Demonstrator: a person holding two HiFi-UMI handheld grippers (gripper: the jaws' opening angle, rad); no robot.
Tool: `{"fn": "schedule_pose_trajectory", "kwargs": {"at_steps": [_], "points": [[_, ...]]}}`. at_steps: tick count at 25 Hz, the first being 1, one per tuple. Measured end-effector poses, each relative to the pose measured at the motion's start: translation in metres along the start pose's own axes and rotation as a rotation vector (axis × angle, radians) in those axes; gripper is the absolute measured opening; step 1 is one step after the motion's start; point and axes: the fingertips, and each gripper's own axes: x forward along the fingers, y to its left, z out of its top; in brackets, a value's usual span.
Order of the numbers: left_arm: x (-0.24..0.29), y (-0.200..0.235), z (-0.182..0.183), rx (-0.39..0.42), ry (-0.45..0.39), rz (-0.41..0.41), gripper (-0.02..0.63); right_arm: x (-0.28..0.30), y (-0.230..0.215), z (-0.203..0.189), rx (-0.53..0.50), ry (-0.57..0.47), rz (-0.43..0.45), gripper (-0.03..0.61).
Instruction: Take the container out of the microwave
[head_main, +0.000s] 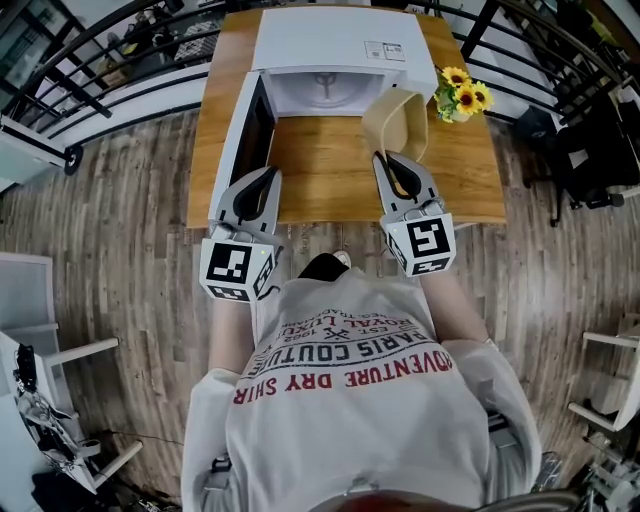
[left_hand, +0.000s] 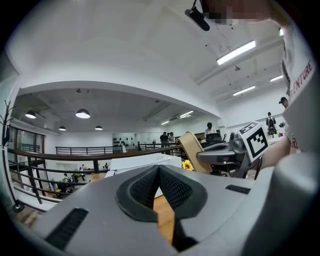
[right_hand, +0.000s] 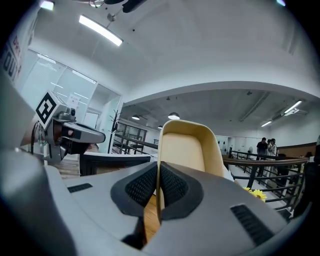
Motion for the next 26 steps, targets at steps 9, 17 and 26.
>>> {"fn": "schedule_pose_trajectory", "kwargs": {"at_steps": [9, 17, 26], "points": [[-0.005, -0.007, 0.007, 0.019, -0.025, -0.02, 0.014, -0.002, 0.013, 0.004, 0.012, -0.009, 0.026, 0.032], [-0.002, -0.008, 0.0, 0.019, -0.002, -0.02, 0.014, -0.003, 0.015, -0.003, 0.018, 0.011, 0.019, 0.034], [0.004, -0.009, -0.001, 0.017, -0.001, -0.02, 0.014, -0.004, 0.009, -0.009, 0.019, 0.025, 0.0, 0.034]]}}
